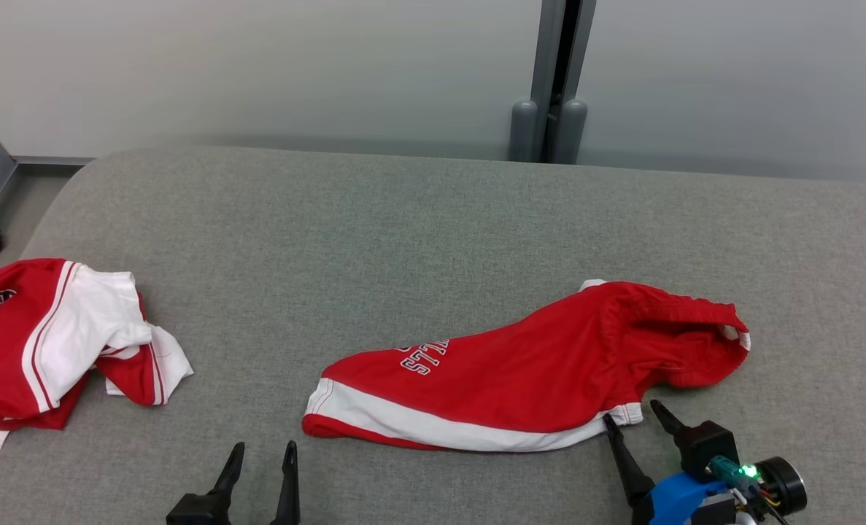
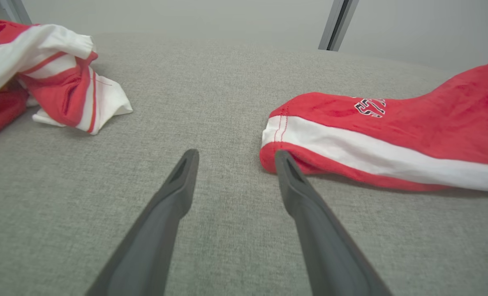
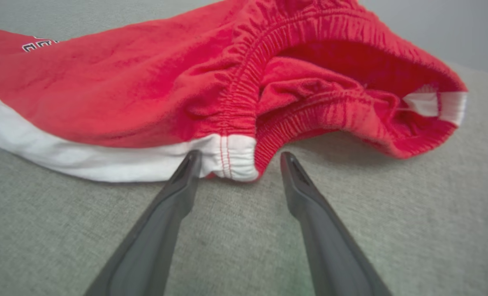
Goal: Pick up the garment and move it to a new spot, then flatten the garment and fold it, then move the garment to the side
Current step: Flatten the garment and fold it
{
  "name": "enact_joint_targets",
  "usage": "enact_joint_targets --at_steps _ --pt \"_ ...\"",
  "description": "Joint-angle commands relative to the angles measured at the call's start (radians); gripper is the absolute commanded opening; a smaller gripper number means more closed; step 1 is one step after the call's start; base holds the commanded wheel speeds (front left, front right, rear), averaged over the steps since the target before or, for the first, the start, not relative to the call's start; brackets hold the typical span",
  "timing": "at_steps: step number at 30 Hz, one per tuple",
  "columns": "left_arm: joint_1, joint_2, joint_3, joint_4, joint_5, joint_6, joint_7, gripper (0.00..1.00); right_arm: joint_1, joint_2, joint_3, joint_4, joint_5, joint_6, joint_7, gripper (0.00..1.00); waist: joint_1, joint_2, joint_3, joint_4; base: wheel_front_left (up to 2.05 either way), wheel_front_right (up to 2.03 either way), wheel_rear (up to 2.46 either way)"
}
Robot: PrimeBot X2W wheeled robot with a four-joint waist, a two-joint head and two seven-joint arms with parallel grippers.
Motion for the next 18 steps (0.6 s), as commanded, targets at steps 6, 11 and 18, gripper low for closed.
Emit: enact_joint_targets --at_steps 6,11,18 --pt "-0.038 0.0 -0.002 -0.006 0.002 -0.006 0.0 1.0 -0.05 -0.003 0.014 0.015 -0.014 0.0 -0.003 1.0 -0.0001 0.0 0.028 0.006 0.0 0.0 0.0" --pt "-0.053 0.0 -0.012 -0.01 -0.006 -0.004 -0.001 1.0 -0.047 -0.003 0.031 0.001 -0.007 0.0 -0.003 0.48 -0.0001 0.0 0.038 0.002 0.0 0.0 0.0" --pt "-0.058 0.0 -0.013 -0.015 -0.016 0.002 -0.001 1.0 -0.002 -0.017 0.035 -0.048 0.022 0.0 -0.003 0.0 -0.0001 0.0 0.04 -0.022 0.0 0.0 0.0"
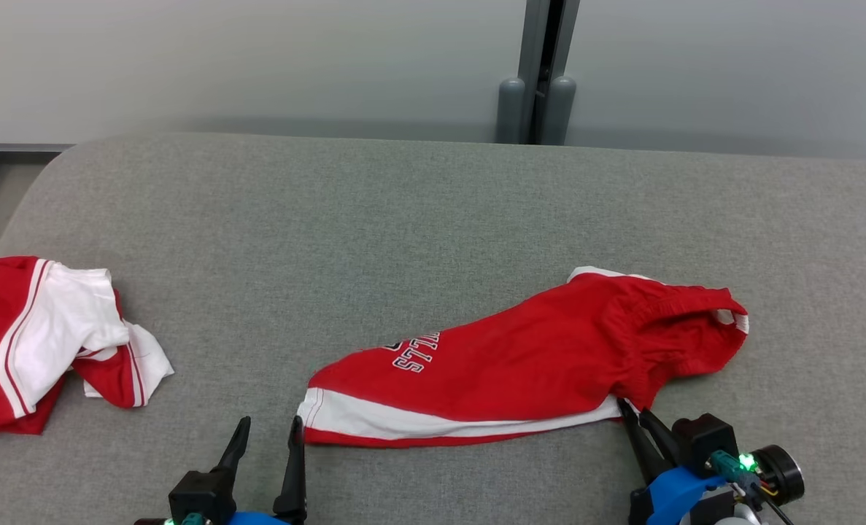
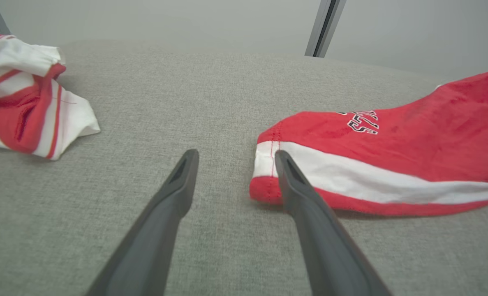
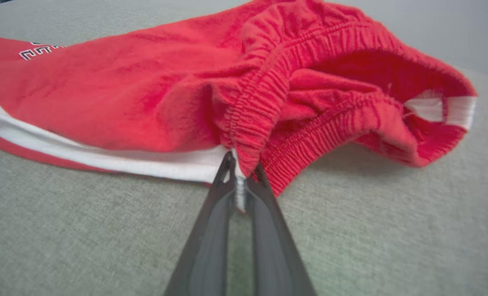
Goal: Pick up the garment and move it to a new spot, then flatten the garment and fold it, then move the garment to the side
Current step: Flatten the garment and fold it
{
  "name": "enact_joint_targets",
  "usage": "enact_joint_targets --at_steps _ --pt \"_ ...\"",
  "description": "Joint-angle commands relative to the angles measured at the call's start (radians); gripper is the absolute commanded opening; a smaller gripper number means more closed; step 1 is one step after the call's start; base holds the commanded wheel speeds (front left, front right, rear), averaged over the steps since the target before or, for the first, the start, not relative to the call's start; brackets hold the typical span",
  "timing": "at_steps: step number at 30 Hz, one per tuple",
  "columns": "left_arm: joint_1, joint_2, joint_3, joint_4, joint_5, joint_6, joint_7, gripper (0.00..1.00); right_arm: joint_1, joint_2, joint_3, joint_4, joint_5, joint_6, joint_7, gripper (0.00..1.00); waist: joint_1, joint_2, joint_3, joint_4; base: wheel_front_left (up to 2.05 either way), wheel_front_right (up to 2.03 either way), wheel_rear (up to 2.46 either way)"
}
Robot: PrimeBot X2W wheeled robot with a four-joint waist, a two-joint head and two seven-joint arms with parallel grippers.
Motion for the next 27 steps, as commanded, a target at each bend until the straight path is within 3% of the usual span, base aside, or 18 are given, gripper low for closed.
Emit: enact_joint_targets --at_steps 1,13,27 --pt "-0.015 0.0 0.005 -0.005 -0.005 0.002 0.0 1.0 0.013 -0.01 -0.005 -0.011 0.006 0.0 -0.003 0.0 -0.0001 0.0 0.0 -0.005 0.0 0.0 0.0" --pt "-0.072 0.0 -0.063 0.08 -0.07 -0.04 0.0 1.0 0.019 -0.027 -0.022 -0.049 0.016 0.0 -0.003 0.0 -0.0001 0.0 0.018 -0.045 0.0 0.0 0.0" --pt "-0.057 0.0 -0.205 0.136 -0.164 -0.048 0.0 1.0 0.032 -0.013 -0.039 -0.038 0.012 0.0 -0.003 0.0 -0.0001 0.0 0.004 -0.03 0.0 0.0 0.0"
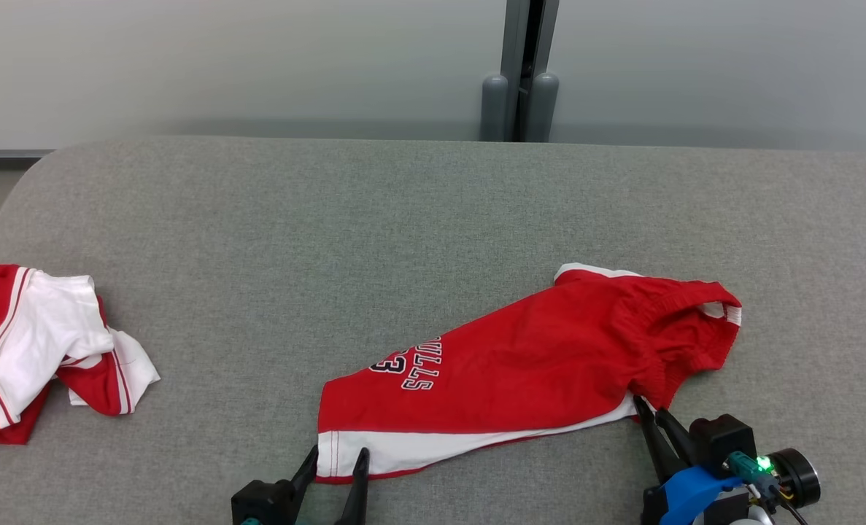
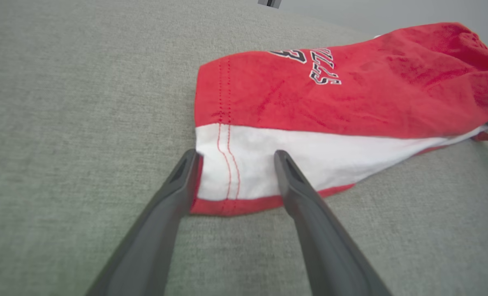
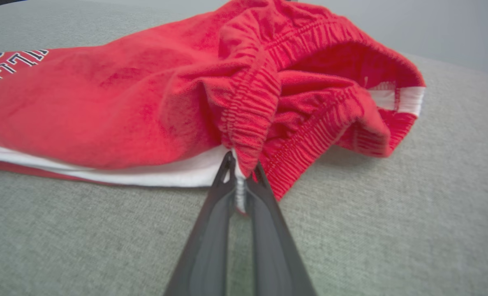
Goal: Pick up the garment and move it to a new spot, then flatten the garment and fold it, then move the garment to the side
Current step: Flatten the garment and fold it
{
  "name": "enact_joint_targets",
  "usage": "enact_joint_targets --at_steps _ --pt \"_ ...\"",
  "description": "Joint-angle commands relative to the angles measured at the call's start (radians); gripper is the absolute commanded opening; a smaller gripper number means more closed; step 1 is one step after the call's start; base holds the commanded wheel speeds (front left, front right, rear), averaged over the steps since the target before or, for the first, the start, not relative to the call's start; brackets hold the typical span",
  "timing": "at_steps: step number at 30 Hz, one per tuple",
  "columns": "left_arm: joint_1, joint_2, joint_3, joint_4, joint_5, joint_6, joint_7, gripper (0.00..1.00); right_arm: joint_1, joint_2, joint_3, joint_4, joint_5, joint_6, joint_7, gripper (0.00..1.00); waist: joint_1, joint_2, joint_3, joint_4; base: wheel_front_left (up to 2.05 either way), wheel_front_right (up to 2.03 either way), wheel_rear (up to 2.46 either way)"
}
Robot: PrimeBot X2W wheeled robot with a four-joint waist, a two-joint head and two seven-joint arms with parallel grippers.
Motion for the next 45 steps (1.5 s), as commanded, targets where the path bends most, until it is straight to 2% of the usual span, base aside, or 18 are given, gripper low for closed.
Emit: enact_joint_targets --at_steps 1,4,5,6,7,8,9,14,24,28,33,39,45 --pt "-0.022 0.001 -0.007 -0.001 -0.005 -0.001 0.0 1.0 0.005 0.002 0.0 0.003 -0.005 0.0 -0.003 0.0 0.0 0.0 -0.001 -0.001 0.0 0.0 0.0" --pt "-0.028 0.001 -0.012 -0.004 -0.013 -0.001 0.0 1.0 0.004 0.004 0.002 0.004 -0.007 0.0 -0.003 0.0 0.0 0.0 -0.003 -0.003 0.0 0.0 0.0" --pt "-0.03 0.001 -0.012 -0.009 -0.013 -0.001 0.0 0.85 0.004 0.005 0.003 0.004 -0.006 0.0 -0.003 0.0 0.0 0.0 -0.005 -0.004 0.0 0.0 0.0" --pt "-0.029 0.001 -0.013 -0.012 -0.013 -0.001 0.0 0.57 0.005 0.005 0.003 0.004 -0.005 0.0 -0.003 0.0 0.0 0.0 -0.006 -0.004 0.0 0.0 0.0" --pt "-0.027 0.002 -0.015 -0.013 -0.012 -0.001 0.0 0.38 0.007 0.005 0.003 0.005 -0.005 0.0 -0.003 0.0 0.0 0.0 -0.008 -0.005 0.0 0.0 0.0" --pt "-0.025 0.004 -0.018 -0.012 -0.011 -0.001 0.0 0.12 0.009 0.006 0.002 0.005 -0.003 0.0 -0.003 0.0 0.0 0.0 -0.01 -0.005 0.0 0.0 0.0" --pt "-0.024 0.006 -0.019 -0.013 -0.01 -0.001 0.0 0.0 0.01 0.006 0.001 0.005 -0.002 0.0 -0.003 0.0 0.0 0.0 -0.011 -0.006 0.0 0.0 0.0" --pt "-0.016 0.015 0.003 -0.062 0.003 -0.001 0.0 0.0 0.011 0.006 -0.003 -0.029 0.016 0.0 -0.003 0.0 0.0 0.0 -0.021 -0.003 0.0 0.0 0.0" --pt "-0.065 0.031 0.096 -0.327 0.055 -0.001 0.0 0.0 -0.007 -0.016 0.032 -0.252 0.151 0.0 -0.003 0.0 0.0 0.0 -0.092 -0.012 0.0 0.0 0.0" --pt "-0.129 0.073 0.126 -0.43 0.071 -0.001 0.0 0.0 -0.042 -0.042 0.071 -0.362 0.252 0.0 -0.003 0.0 0.0 0.0 -0.117 -0.025 0.0 0.0 0.0" --pt "-0.247 0.154 0.151 -0.505 0.079 -0.001 0.0 0.0 -0.123 -0.102 0.121 -0.481 0.387 0.0 0.007 0.0 0.0 0.0 -0.133 -0.041 0.0 0.0 0.0" --pt "-0.402 0.242 0.112 -0.476 0.028 -0.001 0.033 0.0 -0.224 -0.18 0.14 -0.581 0.47 0.0 0.118 0.0 0.0 0.0 -0.101 -0.046 0.0 0.0 0.0" --pt "-0.561 0.27 0.079 -0.358 -0.011 -0.001 0.081 0.0 -0.357 -0.217 0.204 -0.543 0.468 0.0 0.158 0.0 0.0 0.0 -0.018 -0.044 0.0 0.0 0.0"
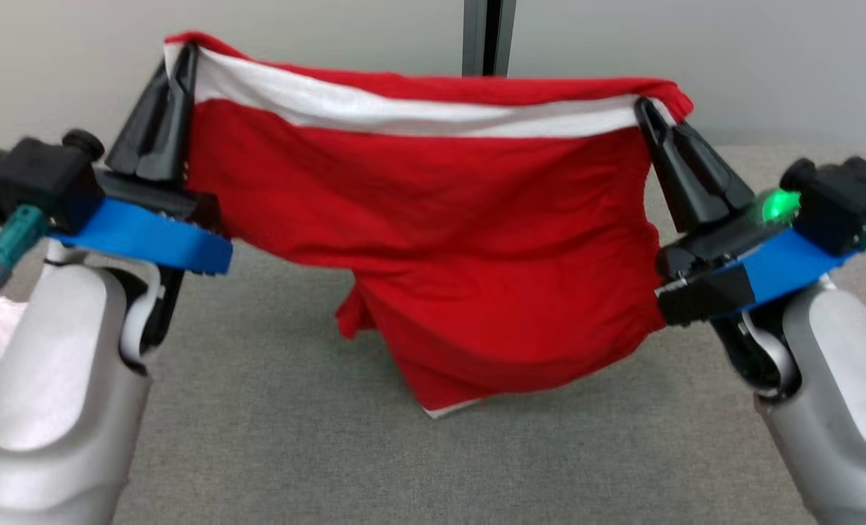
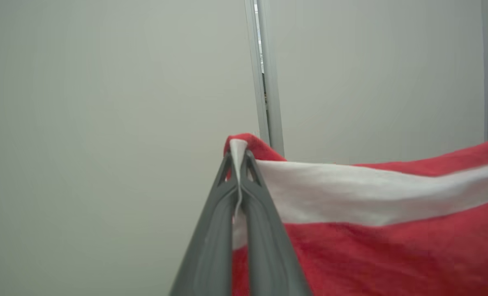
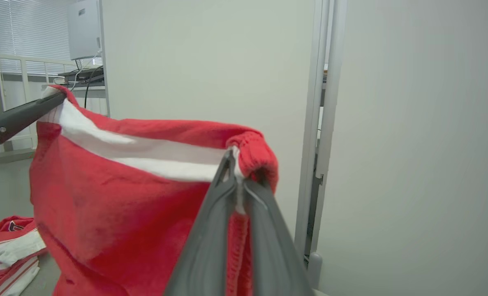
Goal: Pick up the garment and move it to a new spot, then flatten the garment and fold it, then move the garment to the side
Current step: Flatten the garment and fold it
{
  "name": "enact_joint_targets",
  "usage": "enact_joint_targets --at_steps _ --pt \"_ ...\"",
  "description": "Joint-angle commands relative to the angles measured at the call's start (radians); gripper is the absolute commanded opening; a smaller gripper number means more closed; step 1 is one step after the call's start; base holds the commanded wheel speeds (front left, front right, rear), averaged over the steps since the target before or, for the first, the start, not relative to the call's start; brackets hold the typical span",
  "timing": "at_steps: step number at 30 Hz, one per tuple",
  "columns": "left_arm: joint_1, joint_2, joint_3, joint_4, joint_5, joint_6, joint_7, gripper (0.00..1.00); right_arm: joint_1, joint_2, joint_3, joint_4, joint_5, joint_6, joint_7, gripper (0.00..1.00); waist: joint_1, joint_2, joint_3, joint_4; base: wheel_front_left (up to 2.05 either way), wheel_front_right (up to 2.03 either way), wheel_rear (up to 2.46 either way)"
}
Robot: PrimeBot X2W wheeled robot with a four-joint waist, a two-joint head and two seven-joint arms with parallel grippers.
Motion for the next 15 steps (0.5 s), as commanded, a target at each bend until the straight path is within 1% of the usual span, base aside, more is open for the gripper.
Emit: enact_joint_targets --at_steps 1,4,7,9,12,15 --pt "-0.039 0.008 0.006 0.021 0.004 0.0 -0.006 0.0 -0.044 -0.01 0.007 0.019 -0.01 0.0 -0.003 0.0 -0.0001 -0.0001 0.027 0.015 0.0 0.0 0.0" --pt "-0.162 -0.007 0.003 0.124 0.026 0.001 -0.035 0.0 -0.19 -0.024 0.044 0.128 -0.053 0.0 -0.037 0.0 -0.0001 -0.0001 0.067 0.01 0.0 0.0 0.0" --pt "-0.283 -0.025 0.003 0.196 0.049 0.001 -0.069 0.0 -0.343 -0.023 0.04 0.249 -0.103 0.0 -0.09 0.0 -0.0001 -0.0001 0.097 0.013 0.0 0.0 0.0" --pt "-0.335 -0.037 0.005 0.228 0.058 0.001 -0.079 0.0 -0.414 -0.019 0.051 0.314 -0.138 0.0 -0.118 0.0 -0.0001 -0.0001 0.106 0.017 0.0 0.0 0.0" --pt "-0.342 -0.059 0.017 0.233 0.064 0.001 -0.083 0.0 -0.462 -0.016 0.061 0.394 -0.162 0.0 -0.143 0.0 -0.0001 -0.0001 0.107 0.025 0.0 0.0 0.0" --pt "-0.24 -0.077 0.039 0.246 0.05 0.001 -0.083 0.0 -0.408 -0.011 0.087 0.459 -0.164 0.0 -0.155 0.0 -0.0001 -0.0001 0.103 0.031 0.0 0.0 0.0"
